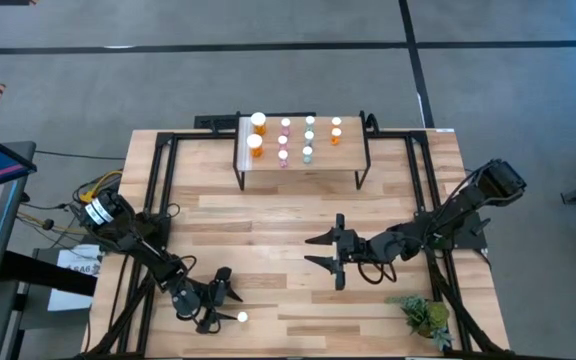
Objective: Pick and place medicine bottles onto shelf by color
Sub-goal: Put the small orange pill bottle aligned with the other small orange pill bottles on the shelf
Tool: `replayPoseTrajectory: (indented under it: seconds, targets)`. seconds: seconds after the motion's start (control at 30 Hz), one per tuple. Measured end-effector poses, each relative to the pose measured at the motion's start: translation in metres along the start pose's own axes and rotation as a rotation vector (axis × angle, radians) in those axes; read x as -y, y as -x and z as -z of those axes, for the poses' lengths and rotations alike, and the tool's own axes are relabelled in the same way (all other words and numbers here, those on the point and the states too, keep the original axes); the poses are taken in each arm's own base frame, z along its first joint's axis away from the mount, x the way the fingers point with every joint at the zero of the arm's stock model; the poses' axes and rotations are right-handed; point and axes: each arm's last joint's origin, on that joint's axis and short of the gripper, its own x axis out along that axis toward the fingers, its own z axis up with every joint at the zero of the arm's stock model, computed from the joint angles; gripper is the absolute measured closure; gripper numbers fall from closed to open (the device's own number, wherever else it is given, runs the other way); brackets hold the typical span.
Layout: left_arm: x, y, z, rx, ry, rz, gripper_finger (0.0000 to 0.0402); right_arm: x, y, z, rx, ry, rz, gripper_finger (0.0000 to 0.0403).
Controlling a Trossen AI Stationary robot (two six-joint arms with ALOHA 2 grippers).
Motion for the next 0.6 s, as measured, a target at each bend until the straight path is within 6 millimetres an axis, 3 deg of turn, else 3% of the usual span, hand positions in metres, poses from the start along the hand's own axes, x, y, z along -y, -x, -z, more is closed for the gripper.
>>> replayPoseTrajectory:
  seconds: [0.6]
  targets:
    - [0.0035,-0.0010,-0.0078,0.060,-0.024,0.015,0.0170,0.0000,0.0000,0.0000,0.000,0.001,0.000,0.0193]
